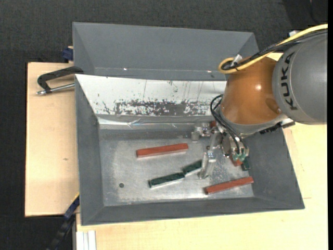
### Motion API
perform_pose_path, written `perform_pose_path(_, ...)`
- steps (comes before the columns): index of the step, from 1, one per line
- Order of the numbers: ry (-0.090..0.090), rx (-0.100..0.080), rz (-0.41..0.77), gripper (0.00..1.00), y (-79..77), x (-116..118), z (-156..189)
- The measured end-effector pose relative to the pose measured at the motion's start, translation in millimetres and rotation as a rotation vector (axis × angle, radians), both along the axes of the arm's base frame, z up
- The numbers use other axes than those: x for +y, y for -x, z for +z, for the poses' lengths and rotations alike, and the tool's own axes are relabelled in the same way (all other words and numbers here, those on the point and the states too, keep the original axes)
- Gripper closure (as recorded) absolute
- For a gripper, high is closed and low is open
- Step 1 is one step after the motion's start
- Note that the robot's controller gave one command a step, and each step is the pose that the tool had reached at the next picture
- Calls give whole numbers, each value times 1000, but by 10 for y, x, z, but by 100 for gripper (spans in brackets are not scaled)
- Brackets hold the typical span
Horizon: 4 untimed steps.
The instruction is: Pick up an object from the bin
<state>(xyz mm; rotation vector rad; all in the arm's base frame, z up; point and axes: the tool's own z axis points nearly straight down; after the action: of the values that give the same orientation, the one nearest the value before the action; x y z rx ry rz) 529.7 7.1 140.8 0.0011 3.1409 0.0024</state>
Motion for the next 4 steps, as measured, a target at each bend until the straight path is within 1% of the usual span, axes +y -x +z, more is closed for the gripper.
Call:
perform_pose_path(1, 0, 0, 0, 0, 0, 0, 0)
perform_pose_path(2, 0, -4, -71, 0, -119, 20, -306)
perform_pose_path(3, -1, 4, -129, 100, 226, -492, -670)
perform_pose_path(4, 0, 3, -129, 100, 224, -492, -674)
